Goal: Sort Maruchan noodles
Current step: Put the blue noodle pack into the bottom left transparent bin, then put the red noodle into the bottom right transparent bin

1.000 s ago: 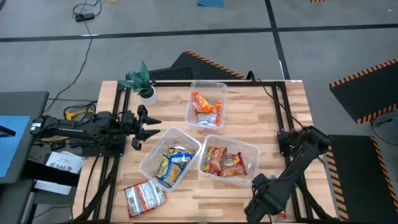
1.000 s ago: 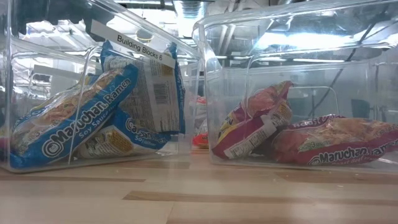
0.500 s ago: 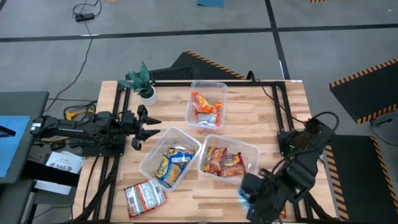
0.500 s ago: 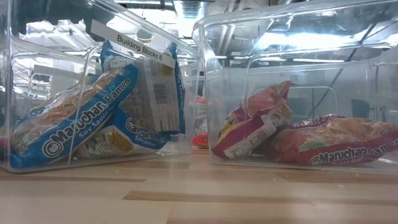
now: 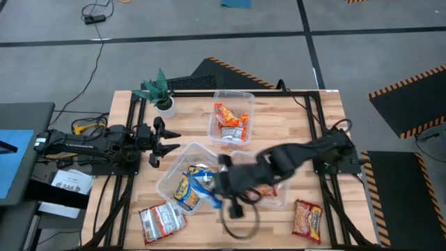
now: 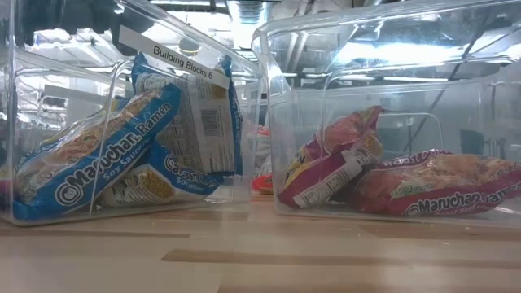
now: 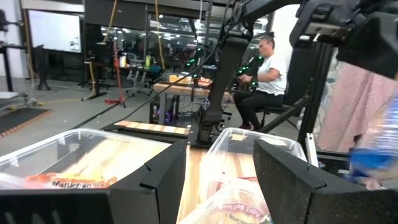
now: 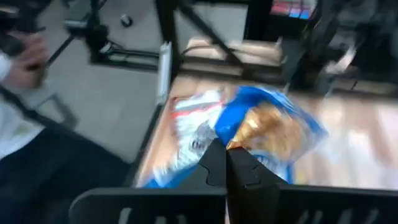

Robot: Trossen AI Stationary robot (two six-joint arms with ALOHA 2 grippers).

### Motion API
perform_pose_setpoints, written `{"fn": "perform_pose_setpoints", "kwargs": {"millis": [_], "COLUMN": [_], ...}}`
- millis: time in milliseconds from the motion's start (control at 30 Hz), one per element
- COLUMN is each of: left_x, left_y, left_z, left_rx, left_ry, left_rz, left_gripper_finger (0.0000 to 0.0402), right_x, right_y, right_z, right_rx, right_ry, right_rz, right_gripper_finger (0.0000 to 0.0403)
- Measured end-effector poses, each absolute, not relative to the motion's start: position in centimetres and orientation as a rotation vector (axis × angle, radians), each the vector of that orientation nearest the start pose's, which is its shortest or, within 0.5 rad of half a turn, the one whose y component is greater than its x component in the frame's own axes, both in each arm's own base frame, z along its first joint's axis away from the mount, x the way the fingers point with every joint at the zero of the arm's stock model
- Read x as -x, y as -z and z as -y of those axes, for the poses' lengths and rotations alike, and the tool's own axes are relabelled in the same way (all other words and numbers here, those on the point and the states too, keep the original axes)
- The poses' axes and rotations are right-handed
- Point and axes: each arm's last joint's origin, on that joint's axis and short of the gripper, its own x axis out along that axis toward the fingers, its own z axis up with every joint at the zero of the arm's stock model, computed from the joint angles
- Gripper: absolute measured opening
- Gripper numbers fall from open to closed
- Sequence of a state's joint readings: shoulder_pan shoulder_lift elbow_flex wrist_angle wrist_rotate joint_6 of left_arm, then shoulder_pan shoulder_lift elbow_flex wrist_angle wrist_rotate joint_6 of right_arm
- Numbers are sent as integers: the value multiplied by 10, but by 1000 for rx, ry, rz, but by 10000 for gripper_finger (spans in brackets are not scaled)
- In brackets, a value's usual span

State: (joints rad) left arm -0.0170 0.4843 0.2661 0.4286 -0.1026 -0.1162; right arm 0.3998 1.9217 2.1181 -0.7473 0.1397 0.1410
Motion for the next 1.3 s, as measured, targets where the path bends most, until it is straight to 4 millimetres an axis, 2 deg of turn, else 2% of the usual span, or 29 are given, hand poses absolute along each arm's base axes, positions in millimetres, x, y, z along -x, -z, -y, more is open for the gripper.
{"fn": "perform_pose_setpoints", "kwargs": {"millis": [233,333,533,700,833,1000,1133,1300], "left_x": [-133,-133,-133,-133,-133,-133,-133,-133], "left_y": [-252,-252,-252,-252,-252,-252,-252,-251], "left_z": [-1,-1,-1,-1,-1,-1,-1,-1], "left_rx": [131,131,131,132,134,132,133,133], "left_ry": [-88,-88,-89,-90,-90,-90,-90,-91], "left_rz": [216,215,211,211,211,211,211,204], "left_gripper_finger": [174,174,174,174,174,174,174,174], "right_x": [-436,-442,-443,-444,-444,-443,-437,-414], "right_y": [-383,-377,-378,-379,-380,-381,-378,-366], "right_z": [-129,-119,-109,-109,-109,-108,-107,-101], "right_rx": [26,10,-108,-112,-114,-94,-67,-49], "right_ry": [-145,-115,-64,-66,-67,-71,-65,-22], "right_rz": [-486,-507,-516,-501,-491,-492,-567,-825], "right_gripper_finger": [11,19,42,74,123,203,248,259]}}
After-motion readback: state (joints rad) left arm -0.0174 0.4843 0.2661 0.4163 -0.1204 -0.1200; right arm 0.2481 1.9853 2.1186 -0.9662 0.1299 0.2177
